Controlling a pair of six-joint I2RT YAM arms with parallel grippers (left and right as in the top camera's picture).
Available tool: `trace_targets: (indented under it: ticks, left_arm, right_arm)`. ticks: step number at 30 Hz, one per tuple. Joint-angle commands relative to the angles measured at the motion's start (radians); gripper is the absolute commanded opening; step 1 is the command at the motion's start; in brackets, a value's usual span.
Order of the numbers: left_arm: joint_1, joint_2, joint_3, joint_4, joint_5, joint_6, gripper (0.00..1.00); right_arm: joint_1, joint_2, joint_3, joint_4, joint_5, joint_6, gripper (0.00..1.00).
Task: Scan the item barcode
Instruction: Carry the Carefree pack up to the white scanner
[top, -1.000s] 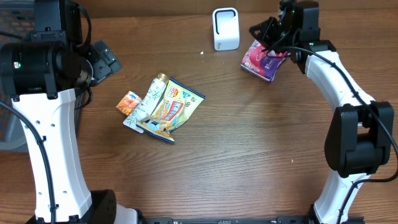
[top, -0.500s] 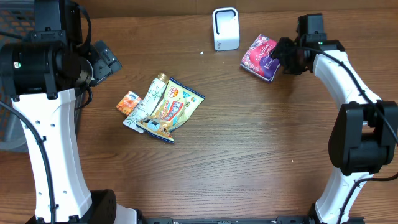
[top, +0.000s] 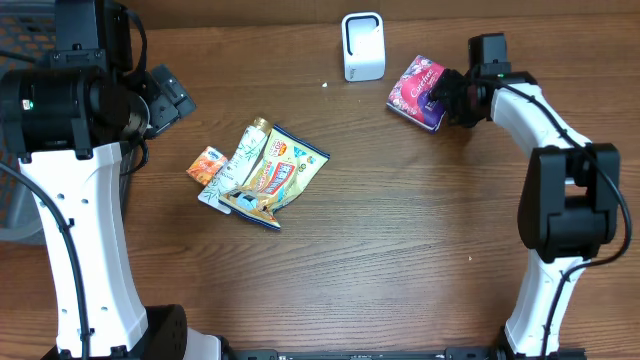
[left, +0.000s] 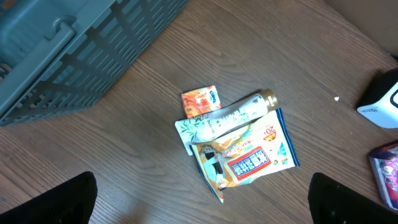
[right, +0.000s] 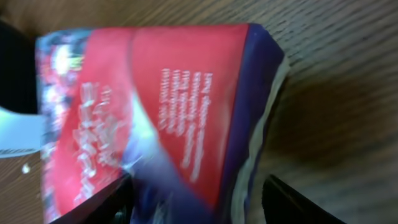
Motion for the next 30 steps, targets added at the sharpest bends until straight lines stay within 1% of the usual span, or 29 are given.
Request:
trace_targets:
  ticks: [1, 4, 5, 7, 8, 10, 11, 15, 21, 25, 30]
  left_arm:
    - [0.0, 0.008, 0.003, -0.002, 0.004, 0.019, 1.0]
    - [0.0, 0.008, 0.003, -0.002, 0.004, 0.019, 1.0]
    - [0.0, 0.008, 0.003, -0.002, 0.004, 0.02, 1.0]
    - [0.0, 0.008, 0.003, -0.002, 0.004, 0.019, 1.0]
    - [0.0, 0.008, 0.003, -0.002, 0.004, 0.019, 1.0]
    - [0.0, 0.008, 0.003, -0.002, 0.004, 0.019, 1.0]
    - [0.0, 0.008, 0.003, -0.002, 0.004, 0.019, 1.0]
    - [0.0, 0.008, 0.003, -0.002, 0.004, 0.019, 1.0]
    - [0.0, 0.008, 0.003, -0.002, 0.004, 0.019, 1.0]
    - [0.0, 0.008, 0.003, -0.002, 0.004, 0.019, 1.0]
    - [0.0, 0.008, 0.003, -0.002, 0.004, 0.019, 1.0]
  right_arm:
    - [0.006, 0.053, 0.011, 0.018, 0.005, 0.003, 0.66]
    - [0.006, 0.09, 0.011, 0.029, 0.001, 0.003, 0.64]
    - [0.006, 0.096, 0.011, 0.029, -0.001, 0.003, 0.56]
    - [0.006, 0.107, 0.011, 0.026, 0.0, 0.003, 0.31]
    - [0.004, 0.107, 0.011, 0.025, 0.0, 0.003, 0.24]
    - [0.002, 0.105, 0.012, 0.026, -0.005, 0.003, 0.06]
    - [-0.001, 0.101, 0.013, 0.028, -0.012, 0.003, 0.04]
    - [-0.023, 0.082, 0.015, 0.029, -0.056, 0.003, 0.04]
    - [-0.09, 0.0, 0.015, 0.048, -0.218, -0.009, 0.04]
    - [-0.131, -0.053, 0.015, 0.1, -0.386, -0.008, 0.04]
    - [-0.148, -0.071, 0.015, 0.22, -0.602, 0.0, 0.04]
